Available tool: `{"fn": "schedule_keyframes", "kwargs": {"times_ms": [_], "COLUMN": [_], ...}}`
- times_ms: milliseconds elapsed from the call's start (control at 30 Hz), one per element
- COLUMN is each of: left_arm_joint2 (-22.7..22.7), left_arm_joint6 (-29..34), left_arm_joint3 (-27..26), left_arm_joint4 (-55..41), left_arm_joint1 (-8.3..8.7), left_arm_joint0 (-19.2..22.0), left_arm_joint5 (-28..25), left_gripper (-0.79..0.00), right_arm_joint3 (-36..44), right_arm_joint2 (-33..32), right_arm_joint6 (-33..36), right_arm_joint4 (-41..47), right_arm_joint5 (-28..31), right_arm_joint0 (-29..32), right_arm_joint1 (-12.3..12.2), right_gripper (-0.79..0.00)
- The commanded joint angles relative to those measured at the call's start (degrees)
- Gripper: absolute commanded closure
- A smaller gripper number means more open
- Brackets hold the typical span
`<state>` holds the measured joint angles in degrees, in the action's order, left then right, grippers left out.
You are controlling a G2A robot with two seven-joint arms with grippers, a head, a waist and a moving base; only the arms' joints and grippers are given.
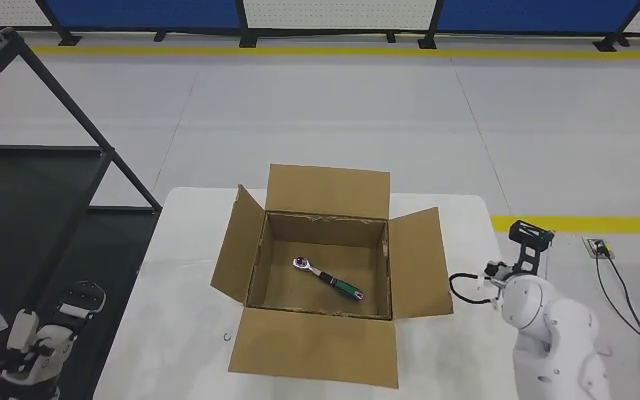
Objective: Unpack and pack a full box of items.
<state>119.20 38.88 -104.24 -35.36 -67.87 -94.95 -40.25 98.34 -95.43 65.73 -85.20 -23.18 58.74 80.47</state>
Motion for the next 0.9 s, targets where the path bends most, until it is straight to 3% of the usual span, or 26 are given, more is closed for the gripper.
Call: {"fn": "schedule_keyframes", "kwargs": {"times_ms": [0, 467, 500, 533, 733, 833, 867], "left_arm_joint2": [0.0, 0.0, 0.0, 0.0, 0.0, 0.0, 0.0], "left_arm_joint6": [0.0, 0.0, 0.0, 0.0, 0.0, 0.0, 0.0], "left_arm_joint3": [0.0, 0.0, 0.0, 0.0, 0.0, 0.0, 0.0], "left_arm_joint4": [0.0, 0.0, 0.0, 0.0, 0.0, 0.0, 0.0], "left_arm_joint1": [0.0, 0.0, 0.0, 0.0, 0.0, 0.0, 0.0], "left_arm_joint0": [0.0, 0.0, 0.0, 0.0, 0.0, 0.0, 0.0], "left_arm_joint5": [0.0, 0.0, 0.0, 0.0, 0.0, 0.0, 0.0], "left_gripper": [-0.785, -0.785, -0.785, -0.785, -0.785, -0.785, -0.785], "right_arm_joint3": [-1.74, -7.05, -7.11, -7.18, -7.43, -7.33, -7.07], "right_arm_joint2": [-0.11, -0.54, -0.53, -0.55, -0.33, -0.19, -0.16], "right_arm_joint6": [0.1, -2.11, -2.1, -2.16, -1.93, -1.88, -1.71], "right_arm_joint4": [-0.04, 2.73, 2.89, 3.02, 3.14, 3.3, 3.36], "right_arm_joint5": [0.16, 2.69, 2.72, 2.81, 3.47, 3.24, 3.23], "right_arm_joint0": [-0.72, -1.59, -1.61, -1.63, -1.61, -1.53, -1.47], "right_arm_joint1": [-0.05, -0.35, -0.37, -0.39, -0.55, -0.59, -0.61], "right_gripper": [0.0, 0.0, -0.08, -0.212, -0.388, -0.6, -0.785]}}
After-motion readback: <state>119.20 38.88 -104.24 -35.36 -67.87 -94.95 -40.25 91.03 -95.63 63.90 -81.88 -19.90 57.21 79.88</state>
